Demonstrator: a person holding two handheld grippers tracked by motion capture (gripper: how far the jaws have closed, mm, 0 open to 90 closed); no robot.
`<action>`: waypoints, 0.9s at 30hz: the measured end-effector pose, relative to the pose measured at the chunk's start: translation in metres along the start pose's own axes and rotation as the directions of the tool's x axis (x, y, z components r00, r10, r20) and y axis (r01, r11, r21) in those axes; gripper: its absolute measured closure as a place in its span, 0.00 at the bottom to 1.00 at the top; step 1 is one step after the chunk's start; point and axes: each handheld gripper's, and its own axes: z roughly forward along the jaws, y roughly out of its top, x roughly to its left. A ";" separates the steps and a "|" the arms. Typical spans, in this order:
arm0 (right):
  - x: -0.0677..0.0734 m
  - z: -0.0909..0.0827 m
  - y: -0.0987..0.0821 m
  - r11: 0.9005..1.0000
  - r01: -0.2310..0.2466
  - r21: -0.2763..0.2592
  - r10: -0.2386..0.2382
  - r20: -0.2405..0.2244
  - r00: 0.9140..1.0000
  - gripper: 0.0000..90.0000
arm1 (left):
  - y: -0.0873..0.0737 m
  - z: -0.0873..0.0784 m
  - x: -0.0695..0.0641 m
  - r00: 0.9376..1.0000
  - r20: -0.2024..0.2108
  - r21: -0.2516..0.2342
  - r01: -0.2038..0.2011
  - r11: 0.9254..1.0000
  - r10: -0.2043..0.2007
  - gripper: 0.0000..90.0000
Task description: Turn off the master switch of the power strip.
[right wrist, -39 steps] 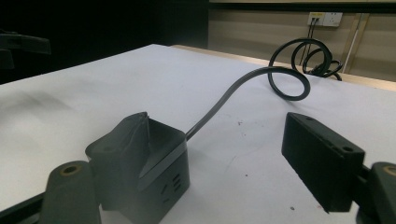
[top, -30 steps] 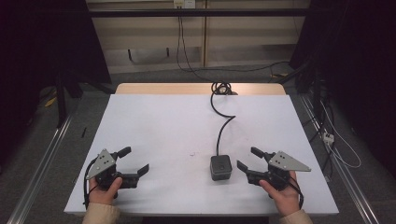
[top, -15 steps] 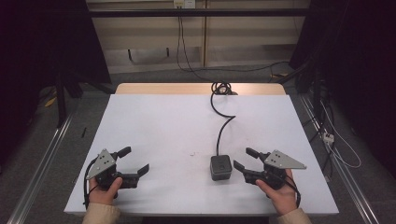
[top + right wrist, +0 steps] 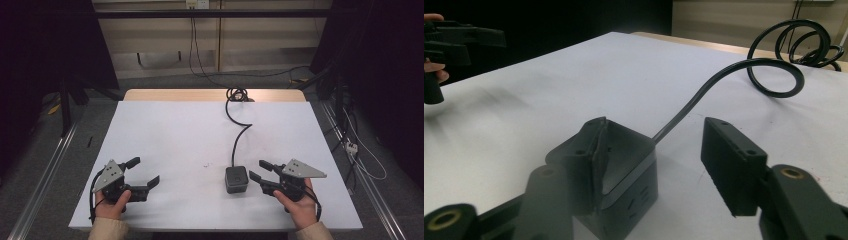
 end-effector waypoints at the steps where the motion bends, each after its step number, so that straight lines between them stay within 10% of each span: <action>1: 0.000 0.000 0.000 1.000 0.000 0.001 0.000 -0.005 1.000 0.54 | 0.000 0.000 0.000 1.000 0.001 -0.001 0.000 1.000 0.000 0.05; 27: 0.005 0.002 0.009 1.000 0.029 0.007 -0.028 -0.104 0.994 0.75 | 0.001 0.000 -0.001 1.000 0.007 -0.007 -0.005 1.000 0.005 0.05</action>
